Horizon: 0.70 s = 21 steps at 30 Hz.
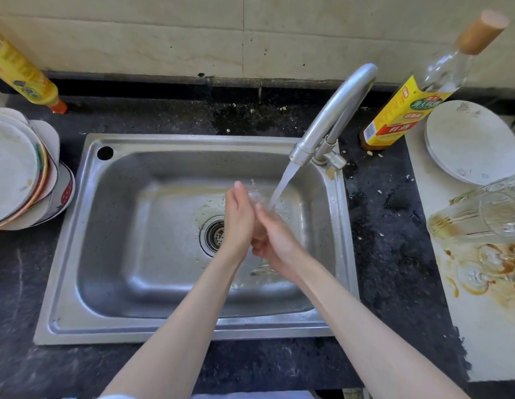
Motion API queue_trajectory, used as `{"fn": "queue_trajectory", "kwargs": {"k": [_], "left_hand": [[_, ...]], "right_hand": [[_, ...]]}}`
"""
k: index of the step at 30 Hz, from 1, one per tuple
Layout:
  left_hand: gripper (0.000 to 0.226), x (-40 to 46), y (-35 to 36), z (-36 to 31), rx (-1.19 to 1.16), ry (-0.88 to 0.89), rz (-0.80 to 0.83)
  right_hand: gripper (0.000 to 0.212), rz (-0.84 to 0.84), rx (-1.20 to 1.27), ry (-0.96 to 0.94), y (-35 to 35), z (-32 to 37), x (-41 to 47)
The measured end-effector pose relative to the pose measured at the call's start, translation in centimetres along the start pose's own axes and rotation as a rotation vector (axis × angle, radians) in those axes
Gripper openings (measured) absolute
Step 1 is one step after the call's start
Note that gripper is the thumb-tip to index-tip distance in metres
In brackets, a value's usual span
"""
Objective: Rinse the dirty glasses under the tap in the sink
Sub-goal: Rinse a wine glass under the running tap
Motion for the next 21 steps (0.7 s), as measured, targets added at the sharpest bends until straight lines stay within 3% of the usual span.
{"fn": "queue_trajectory", "kwargs": {"k": [2,4,6,9,13,15,18,21], "left_hand": [[0.042,0.4,0.3,-0.2,0.030,0.002,0.061],[0.035,-0.2,0.8,-0.3,0.067,0.088,0.242],[0.041,-0.9,0.9,-0.4,0.051,0.132,0.346],[0.024,-0.8,0.9,-0.3,-0.018,0.105,0.184],[0.054,0.0,0.7,1.1,-0.031,-0.138,-0.096],[0.050,0.0,0.9,0.9,-0.021,-0.081,-0.012],[0.022,-0.6,1.3,0.3,-0.072,0.018,0.283],[0.022,-0.8,1.1,0.6,-0.093,0.014,0.270]], "right_hand": [[0.044,-0.037,0.023,-0.011,0.2,-0.1,0.0],[0.070,-0.048,0.117,0.122,-0.6,-0.1,0.2],[0.082,0.028,0.184,0.274,-1.4,-0.1,0.3],[0.077,0.076,0.173,0.305,-1.6,0.0,0.2],[0.057,-0.035,0.037,0.131,-0.6,-0.1,0.3],[0.062,-0.076,0.066,0.118,-0.8,-0.5,0.2],[0.071,-0.038,0.222,0.287,-1.6,-0.8,-0.2],[0.077,0.072,0.198,0.337,-1.6,-0.4,-0.5]]}}
Point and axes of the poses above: each hand's wrist, its own x-axis towards the middle knuckle, its own y-axis out of the palm, z = x × y, the point moved 4 cm from there along x, towards the middle knuckle, and after that the axes turned 2 degrees about -y, right-handed, at the moved point
